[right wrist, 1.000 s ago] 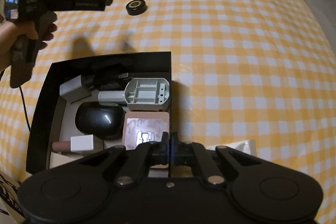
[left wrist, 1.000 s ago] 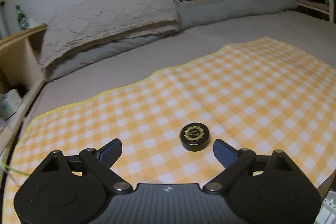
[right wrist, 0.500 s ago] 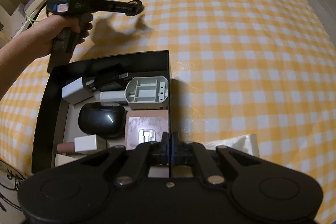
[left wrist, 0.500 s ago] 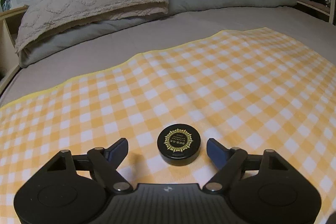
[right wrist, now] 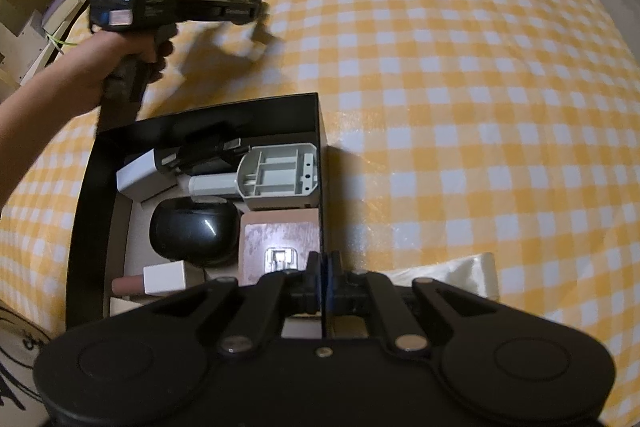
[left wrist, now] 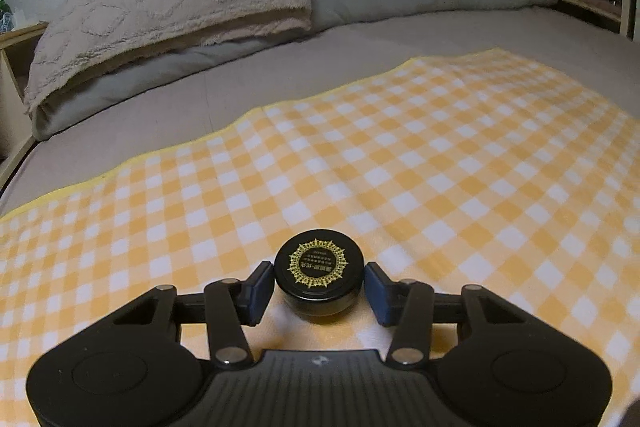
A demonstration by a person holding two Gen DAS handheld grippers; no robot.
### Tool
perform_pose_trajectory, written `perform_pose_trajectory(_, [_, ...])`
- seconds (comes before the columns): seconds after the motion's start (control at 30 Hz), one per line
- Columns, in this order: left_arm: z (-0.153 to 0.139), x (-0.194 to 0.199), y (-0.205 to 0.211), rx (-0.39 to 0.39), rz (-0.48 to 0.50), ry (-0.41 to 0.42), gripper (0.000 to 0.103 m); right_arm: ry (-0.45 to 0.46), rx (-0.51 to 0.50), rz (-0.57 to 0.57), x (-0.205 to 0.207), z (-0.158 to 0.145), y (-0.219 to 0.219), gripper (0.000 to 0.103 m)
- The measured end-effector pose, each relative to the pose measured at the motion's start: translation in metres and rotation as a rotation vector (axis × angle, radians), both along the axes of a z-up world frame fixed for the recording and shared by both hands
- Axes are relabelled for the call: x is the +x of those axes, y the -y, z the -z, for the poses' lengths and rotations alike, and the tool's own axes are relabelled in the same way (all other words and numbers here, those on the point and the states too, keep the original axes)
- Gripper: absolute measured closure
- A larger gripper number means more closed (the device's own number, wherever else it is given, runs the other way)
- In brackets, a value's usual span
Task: Organize rigid objects
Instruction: 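Carry the black round tin with the left tool into the box and release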
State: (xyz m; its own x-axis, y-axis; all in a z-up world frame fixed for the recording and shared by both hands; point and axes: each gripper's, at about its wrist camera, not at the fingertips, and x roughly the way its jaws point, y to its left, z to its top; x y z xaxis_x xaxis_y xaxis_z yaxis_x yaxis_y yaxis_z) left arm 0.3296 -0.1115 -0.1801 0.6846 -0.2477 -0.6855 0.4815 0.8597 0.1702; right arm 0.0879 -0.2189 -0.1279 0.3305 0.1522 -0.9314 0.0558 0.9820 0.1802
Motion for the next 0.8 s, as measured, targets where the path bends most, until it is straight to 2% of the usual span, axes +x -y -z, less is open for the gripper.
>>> perform_pose_trajectory(0.27, [-0.047, -0.036, -0.028, -0.099, 0.021, 0.028, 0.053, -0.018, -0.018, 0.004, 0.011, 0.008, -0.005, 0.099])
perform_pose_trajectory(0.5, [-0.093, -0.096, -0.057, -0.122, 0.069, 0.055, 0.053, 0.008, -0.060, -0.016, 0.007, 0.007, -0.011, 0.100])
perform_pose_trajectory(0.67, [-0.117, -0.149, -0.079, -0.128, 0.116, 0.033, 0.053, 0.006, -0.069, -0.015, 0.005, 0.008, -0.016, 0.100])
perform_pose_trajectory(0.8, [-0.122, -0.189, -0.093, -0.149, 0.137, -0.025, 0.053, 0.009, -0.075, -0.014, 0.003, 0.010, -0.020, 0.100])
